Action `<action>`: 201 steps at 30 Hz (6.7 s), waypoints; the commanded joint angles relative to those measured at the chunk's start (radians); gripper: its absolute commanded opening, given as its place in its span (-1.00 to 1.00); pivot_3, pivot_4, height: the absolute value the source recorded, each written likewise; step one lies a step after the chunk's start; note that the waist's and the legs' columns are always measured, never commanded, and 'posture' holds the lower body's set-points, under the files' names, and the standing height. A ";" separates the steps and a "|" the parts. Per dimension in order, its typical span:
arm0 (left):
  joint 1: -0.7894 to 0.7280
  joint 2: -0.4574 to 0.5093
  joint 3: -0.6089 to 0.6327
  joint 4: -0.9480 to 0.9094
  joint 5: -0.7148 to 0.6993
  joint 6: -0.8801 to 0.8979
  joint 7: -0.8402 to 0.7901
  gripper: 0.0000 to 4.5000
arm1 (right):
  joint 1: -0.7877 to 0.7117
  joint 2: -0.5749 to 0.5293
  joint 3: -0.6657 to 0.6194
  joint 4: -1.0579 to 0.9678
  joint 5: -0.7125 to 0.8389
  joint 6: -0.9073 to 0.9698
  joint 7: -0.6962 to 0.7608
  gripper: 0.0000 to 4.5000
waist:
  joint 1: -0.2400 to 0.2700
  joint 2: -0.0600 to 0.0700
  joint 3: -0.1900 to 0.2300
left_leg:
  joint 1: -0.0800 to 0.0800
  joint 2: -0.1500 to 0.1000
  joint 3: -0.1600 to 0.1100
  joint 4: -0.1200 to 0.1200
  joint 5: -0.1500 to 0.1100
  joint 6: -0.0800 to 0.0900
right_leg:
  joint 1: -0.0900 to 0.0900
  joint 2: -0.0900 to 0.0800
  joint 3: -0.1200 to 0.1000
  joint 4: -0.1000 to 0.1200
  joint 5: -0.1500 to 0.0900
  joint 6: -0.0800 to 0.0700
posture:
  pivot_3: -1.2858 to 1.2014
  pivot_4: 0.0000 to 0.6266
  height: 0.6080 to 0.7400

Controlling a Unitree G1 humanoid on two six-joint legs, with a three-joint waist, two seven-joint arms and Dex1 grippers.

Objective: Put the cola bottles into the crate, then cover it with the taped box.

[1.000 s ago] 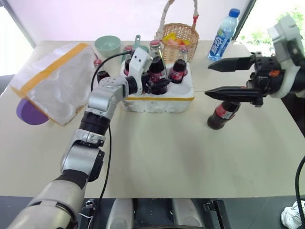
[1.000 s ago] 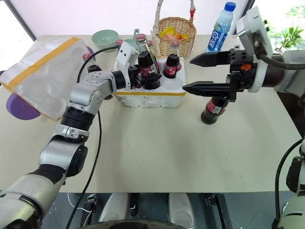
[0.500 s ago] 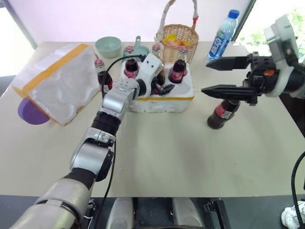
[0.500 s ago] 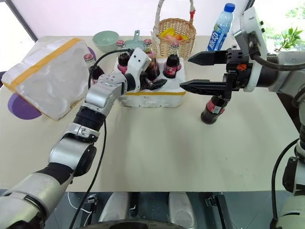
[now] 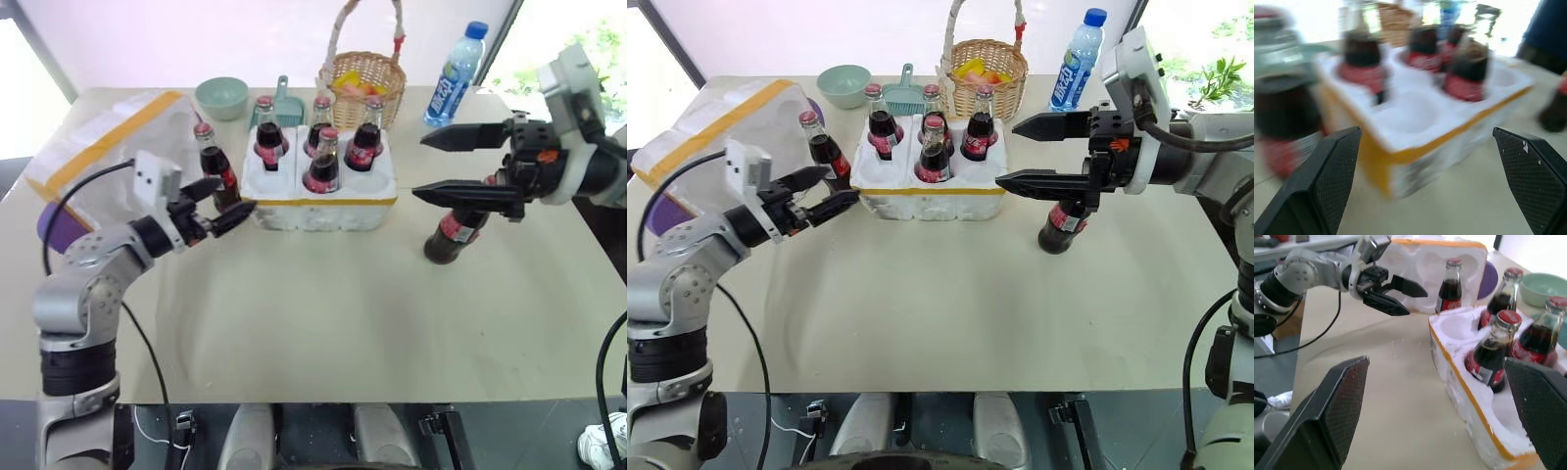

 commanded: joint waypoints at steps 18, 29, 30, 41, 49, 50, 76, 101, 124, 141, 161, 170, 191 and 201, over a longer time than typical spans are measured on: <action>-0.293 -0.084 -0.151 0.547 0.236 -0.404 0.111 0.99 | -0.051 0.025 0.000 -0.012 0.022 0.008 -0.016 1.00 | -0.001 0.000 0.000 | -0.001 0.000 0.000 -0.001 0.000 0.000 | -0.001 0.001 0.000 -0.001 0.000 0.000 | 0.03 -0.52 1.00; -0.368 -0.078 -0.155 0.739 0.273 -0.498 0.074 0.45 | -0.034 0.024 -0.019 -0.028 0.038 0.018 -0.046 1.00 | -0.003 0.000 0.000 | -0.001 0.000 0.000 -0.001 0.000 0.000 | -0.001 0.001 0.000 -0.001 0.000 0.000 | 0.03 -0.52 1.00; -0.367 -0.068 -0.148 0.735 0.271 -0.489 0.074 0.25 | -0.033 0.022 -0.020 -0.028 0.040 0.019 -0.048 1.00 | -0.003 0.000 0.000 | -0.001 0.000 0.000 -0.001 0.000 0.000 | -0.001 0.001 0.000 -0.001 0.000 0.000 | 0.03 -0.52 1.00; -0.414 0.060 0.038 0.406 -0.067 -0.122 -0.052 0.26 | -0.028 0.021 -0.021 -0.031 0.046 0.017 -0.058 1.00 | -0.005 -0.005 0.003 | -0.004 0.001 0.000 -0.001 0.000 0.000 | -0.004 0.001 0.000 0.000 0.000 0.000 | 0.03 -0.52 1.00; -0.536 0.011 0.020 0.326 -0.164 -0.043 -0.023 0.26 | -0.014 0.025 -0.027 -0.033 0.048 0.013 -0.073 1.00 | 0.002 -0.005 0.003 | -0.004 0.000 -0.001 0.000 0.000 0.000 | -0.003 0.000 -0.001 -0.001 0.000 0.000 | 0.03 -0.52 1.00; -0.530 -0.006 -0.014 0.332 -0.135 -0.062 -0.023 0.26 | -0.011 0.028 -0.029 -0.036 0.050 0.013 -0.078 1.00 | 0.000 -0.005 0.002 | -0.003 0.000 0.000 0.000 0.000 0.000 | -0.003 0.000 -0.001 -0.001 0.000 0.000 | 0.03 -0.52 1.00; -0.473 -0.141 -0.318 0.569 0.227 -0.286 -0.036 0.99 | 0.048 0.030 -0.062 -0.069 0.074 0.020 -0.154 1.00 | 0.000 -0.004 0.002 | -0.003 0.000 0.000 0.000 0.000 0.000 | -0.003 0.001 0.000 0.001 0.000 0.000 | 0.03 -0.52 1.00; -0.164 0.255 -0.213 -0.093 -0.215 -0.009 -0.502 0.99 | 0.768 0.115 -0.585 -0.389 0.286 0.153 -0.456 1.00 | -0.001 -0.007 0.000 | 0.001 0.000 0.000 0.000 0.000 0.000 | 0.001 0.001 0.000 0.001 0.000 0.000 | 0.03 -0.52 1.00; -0.219 0.101 -0.320 -0.016 -0.105 -0.124 -0.416 0.99 | 0.695 0.415 -0.257 -0.127 -0.145 -0.247 -0.706 1.00 | -0.006 -0.006 0.000 | 0.003 0.001 0.000 -0.001 0.000 0.000 | 0.002 0.003 0.001 0.000 0.000 0.000 | 0.03 -0.52 1.00; -0.231 0.076 -0.324 0.001 -0.084 -0.128 -0.404 1.00 | 0.576 0.417 -0.217 -0.104 -0.141 -0.289 -0.652 0.25 | -0.007 -0.006 0.000 | 0.002 0.001 0.000 -0.001 0.000 0.000 | 0.002 0.003 0.001 0.000 0.000 0.000 | 0.03 -0.52 1.00; -0.194 0.096 -0.274 -0.035 -0.091 -0.126 -0.343 1.00 | -0.050 0.479 0.107 0.339 -0.303 -0.340 -0.477 0.25 | -0.028 -0.003 0.003 | -0.002 0.000 0.001 -0.001 0.000 0.000 | -0.004 0.001 0.002 0.001 0.000 0.000 | 0.03 -0.52 1.00; -0.167 0.099 -0.258 -0.055 -0.093 -0.121 -0.317 1.00 | -0.057 0.557 0.135 0.379 -0.347 -0.356 -0.438 0.25 | -0.032 -0.002 0.003 | -0.001 0.001 0.001 -0.001 0.000 0.000 | -0.004 0.003 0.002 0.003 0.000 0.000 | 0.03 -0.52 1.00; -0.179 0.202 -0.228 0.015 -0.074 -0.150 -0.372 1.00 | -0.066 0.490 0.162 0.402 -0.444 -0.238 -0.371 0.98 | -0.030 -0.003 0.002 | -0.002 0.000 0.001 -0.001 0.000 0.000 | -0.004 0.001 0.002 0.002 0.000 0.000 | 0.03 -0.52 1.00; 0.015 0.719 0.074 0.170 -0.067 -0.144 -0.734 1.00 | -0.139 0.079 0.002 0.172 -0.190 -0.005 -0.016 0.98 | -0.038 -0.002 0.004 | -0.001 0.001 0.003 -0.003 0.000 0.000 | -0.005 0.002 0.002 0.001 -0.001 -0.002 | 0.03 -0.52 1.00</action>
